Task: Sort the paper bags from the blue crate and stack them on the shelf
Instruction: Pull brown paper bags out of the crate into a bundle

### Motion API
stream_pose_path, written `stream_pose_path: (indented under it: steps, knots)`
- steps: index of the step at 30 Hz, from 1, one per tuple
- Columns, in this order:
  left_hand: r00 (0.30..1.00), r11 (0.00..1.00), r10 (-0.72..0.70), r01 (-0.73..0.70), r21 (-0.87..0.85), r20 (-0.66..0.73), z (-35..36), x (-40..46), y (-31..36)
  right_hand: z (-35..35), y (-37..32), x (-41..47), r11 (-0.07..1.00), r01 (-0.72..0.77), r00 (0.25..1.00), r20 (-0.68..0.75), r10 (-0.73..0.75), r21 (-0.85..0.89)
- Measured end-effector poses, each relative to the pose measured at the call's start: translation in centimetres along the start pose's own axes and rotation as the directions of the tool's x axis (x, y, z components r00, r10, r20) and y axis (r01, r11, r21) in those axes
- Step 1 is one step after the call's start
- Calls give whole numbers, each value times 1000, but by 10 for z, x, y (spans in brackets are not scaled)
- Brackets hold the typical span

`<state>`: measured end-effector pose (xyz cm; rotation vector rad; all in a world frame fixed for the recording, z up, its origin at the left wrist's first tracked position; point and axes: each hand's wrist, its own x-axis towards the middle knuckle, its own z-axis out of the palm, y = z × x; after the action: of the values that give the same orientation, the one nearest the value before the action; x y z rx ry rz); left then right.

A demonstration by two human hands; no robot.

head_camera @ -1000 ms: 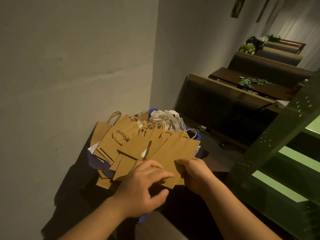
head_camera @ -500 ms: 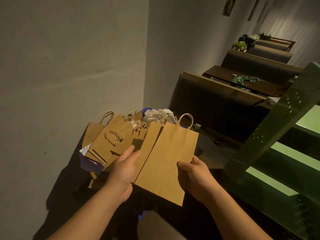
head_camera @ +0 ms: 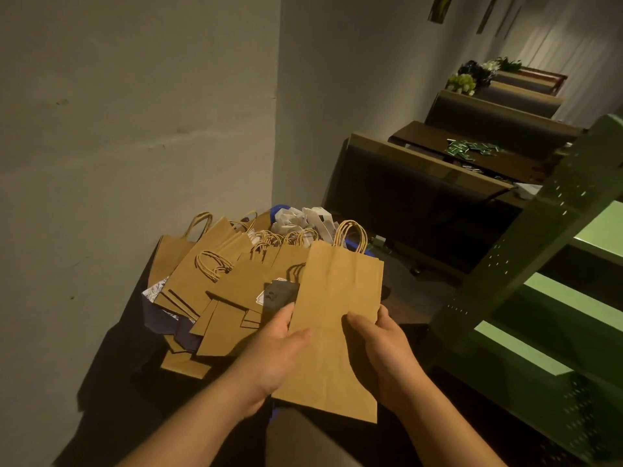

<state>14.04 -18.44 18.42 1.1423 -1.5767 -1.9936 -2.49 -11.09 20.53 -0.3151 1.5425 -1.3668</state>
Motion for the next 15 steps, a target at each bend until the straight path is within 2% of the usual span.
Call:
stream_pose_path:
  steps: [2,5,9,10,12,13,15]
  knots:
    - [1000,995,4,-6,97,26,0,2,0,-3,2,0,999,-14,1000,-26,15,29]
    - [997,979,71,-69,194,-2,-7,7,10,-7,-3,-2,998,-17,993,-121,9,-65]
    - [957,939,177,-94,331,-230,-34,33,20,-15,-6,2,995,-13,977,-215,-9,-101]
    - [941,897,212,-81,435,-262,-41,40,21,-18,-6,4,995,-6,974,-227,-17,-99]
    - [937,717,280,-58,695,-210,-51,52,20,-21,-6,5,995,-2,969,-245,-22,-99]
    - [952,621,274,-66,781,-138,-53,58,19,-21,-6,5,995,1,967,-255,-26,-97]
    - [985,496,165,-123,860,46,-50,64,22,-22,-6,5,995,8,961,-273,-34,-95]
